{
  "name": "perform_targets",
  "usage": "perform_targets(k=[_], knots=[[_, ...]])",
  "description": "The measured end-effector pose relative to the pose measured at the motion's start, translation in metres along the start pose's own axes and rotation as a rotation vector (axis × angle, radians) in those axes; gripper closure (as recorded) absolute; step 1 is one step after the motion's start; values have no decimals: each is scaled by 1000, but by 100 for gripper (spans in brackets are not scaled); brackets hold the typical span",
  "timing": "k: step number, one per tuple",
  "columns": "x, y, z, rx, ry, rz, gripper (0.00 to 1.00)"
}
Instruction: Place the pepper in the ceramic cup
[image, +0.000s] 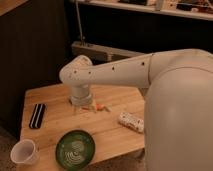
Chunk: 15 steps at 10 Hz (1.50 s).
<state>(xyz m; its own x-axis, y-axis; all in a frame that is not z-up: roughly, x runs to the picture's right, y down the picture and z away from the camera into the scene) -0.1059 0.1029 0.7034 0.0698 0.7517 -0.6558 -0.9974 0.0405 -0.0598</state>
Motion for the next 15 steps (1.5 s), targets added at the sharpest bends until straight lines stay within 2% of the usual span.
perform_targets(k=[9, 10, 11, 12, 13, 14, 15], knots=[[0, -1, -1, -2, -6, -10, 35], [-5, -3, -5, -16, -44, -46, 35], [-10, -8, -10, -33, -98, -115, 35], [-17, -16, -20, -54, -178, -231, 35], [-21, -18, -32, -85, -237, -341, 35], [-24, -23, -43, -98, -287, -431, 35], [-27, -29, -58, -107, -354, -548, 35]])
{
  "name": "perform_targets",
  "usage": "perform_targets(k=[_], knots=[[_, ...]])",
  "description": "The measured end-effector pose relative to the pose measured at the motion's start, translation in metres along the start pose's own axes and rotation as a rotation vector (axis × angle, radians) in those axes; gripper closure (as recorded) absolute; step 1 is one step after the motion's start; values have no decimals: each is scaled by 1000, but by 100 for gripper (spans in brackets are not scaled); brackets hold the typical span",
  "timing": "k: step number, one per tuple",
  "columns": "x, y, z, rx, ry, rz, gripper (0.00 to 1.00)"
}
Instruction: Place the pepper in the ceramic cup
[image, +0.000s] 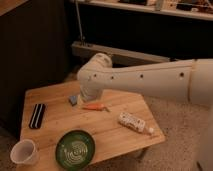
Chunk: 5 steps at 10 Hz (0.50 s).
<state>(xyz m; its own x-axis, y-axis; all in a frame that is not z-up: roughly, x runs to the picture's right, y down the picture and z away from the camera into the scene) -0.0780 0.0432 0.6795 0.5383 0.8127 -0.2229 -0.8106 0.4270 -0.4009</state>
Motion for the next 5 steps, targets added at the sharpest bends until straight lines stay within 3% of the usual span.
perform_targets(k=[3, 5], knots=[[-9, -6, -24, 1, -105, -203, 35], [-11, -7, -26, 0, -112, -231, 35]])
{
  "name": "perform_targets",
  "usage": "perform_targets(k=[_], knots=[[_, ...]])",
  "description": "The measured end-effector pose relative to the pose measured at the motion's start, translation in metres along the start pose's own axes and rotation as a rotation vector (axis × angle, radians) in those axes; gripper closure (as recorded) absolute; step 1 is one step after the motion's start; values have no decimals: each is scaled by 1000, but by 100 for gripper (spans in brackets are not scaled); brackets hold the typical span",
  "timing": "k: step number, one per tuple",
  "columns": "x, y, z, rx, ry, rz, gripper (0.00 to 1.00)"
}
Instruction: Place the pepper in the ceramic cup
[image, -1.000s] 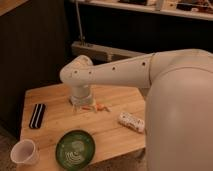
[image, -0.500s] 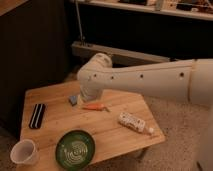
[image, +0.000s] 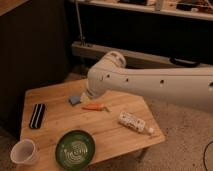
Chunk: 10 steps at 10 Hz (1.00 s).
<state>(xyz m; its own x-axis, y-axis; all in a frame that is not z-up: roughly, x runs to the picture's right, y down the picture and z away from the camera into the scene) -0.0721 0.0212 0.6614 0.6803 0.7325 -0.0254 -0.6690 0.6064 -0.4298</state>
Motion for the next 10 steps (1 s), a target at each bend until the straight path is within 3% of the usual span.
perform_targets(k=[2, 6, 8, 10], knots=[[-8, -9, 13, -24, -7, -9, 35], [-40, -70, 52, -65, -21, -188, 35], [-49, -83, 84, -95, 3, -291, 35], [-34, -85, 112, -126, 35, -303, 35]])
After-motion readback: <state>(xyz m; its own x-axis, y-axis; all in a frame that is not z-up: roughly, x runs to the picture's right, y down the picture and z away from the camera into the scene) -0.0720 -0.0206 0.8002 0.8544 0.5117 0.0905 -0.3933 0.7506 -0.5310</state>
